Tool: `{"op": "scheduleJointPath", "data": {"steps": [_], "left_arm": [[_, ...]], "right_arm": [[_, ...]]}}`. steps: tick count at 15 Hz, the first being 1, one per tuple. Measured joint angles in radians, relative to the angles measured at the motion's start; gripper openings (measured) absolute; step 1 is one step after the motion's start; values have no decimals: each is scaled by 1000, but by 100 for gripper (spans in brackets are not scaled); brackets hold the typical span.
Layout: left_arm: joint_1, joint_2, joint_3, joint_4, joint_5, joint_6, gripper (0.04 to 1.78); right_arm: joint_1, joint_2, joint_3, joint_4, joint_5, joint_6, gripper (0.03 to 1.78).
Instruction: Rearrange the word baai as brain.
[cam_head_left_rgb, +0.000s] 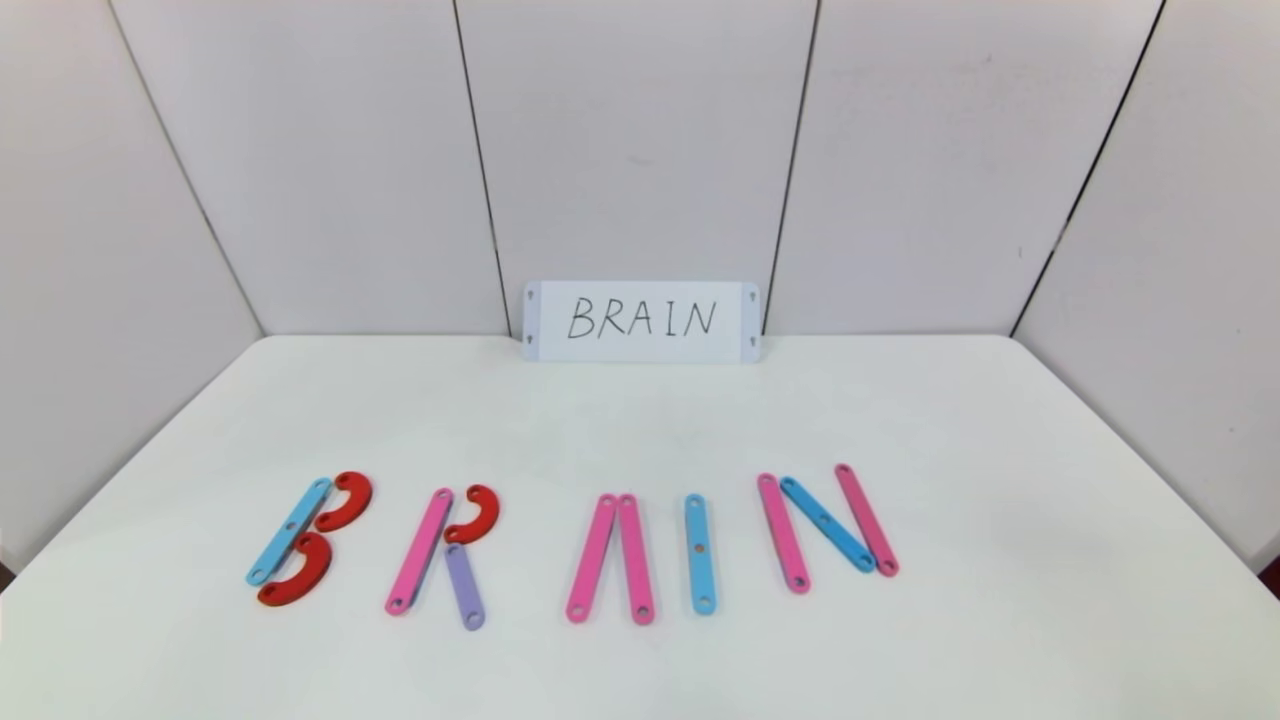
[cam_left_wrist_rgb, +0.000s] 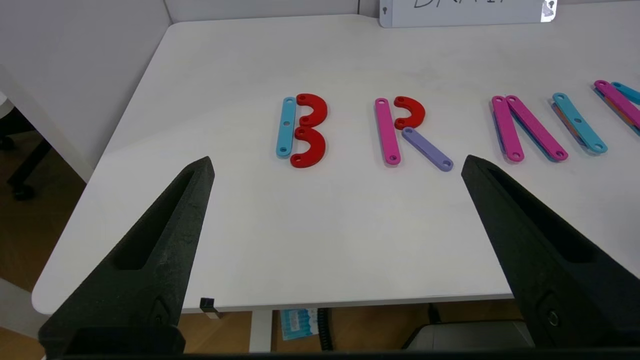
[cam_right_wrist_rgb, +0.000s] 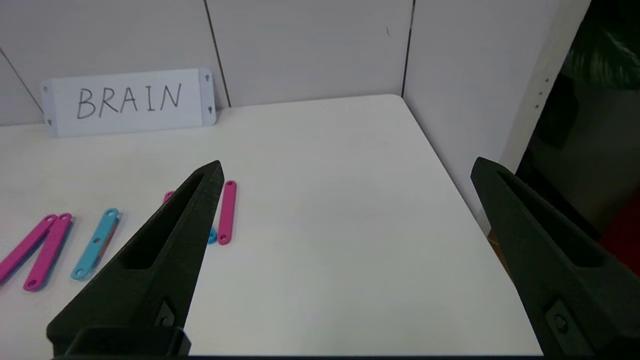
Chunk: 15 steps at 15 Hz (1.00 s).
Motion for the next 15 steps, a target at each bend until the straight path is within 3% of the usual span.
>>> {"op": "scheduleJointPath", "data": {"steps": [2, 5, 9, 12, 15], "left_arm": [[0, -48, 19, 3, -2, 1, 174], [0, -95, 46, 3, 0, 1, 174], [1, -139, 95, -28, 10, -4, 174], [0, -152, 205, -200, 31, -21, 174], [0, -154, 381, -409, 42, -20, 174]], "right_arm": [[12, -1, 6, -55, 9, 14, 173], [79, -3, 10, -51, 8, 43, 173], [96, -110, 139, -61, 34, -31, 173], [98, -220, 242, -78, 85, -94, 173], [98, -263, 366, -193, 91, -129, 173]]}}
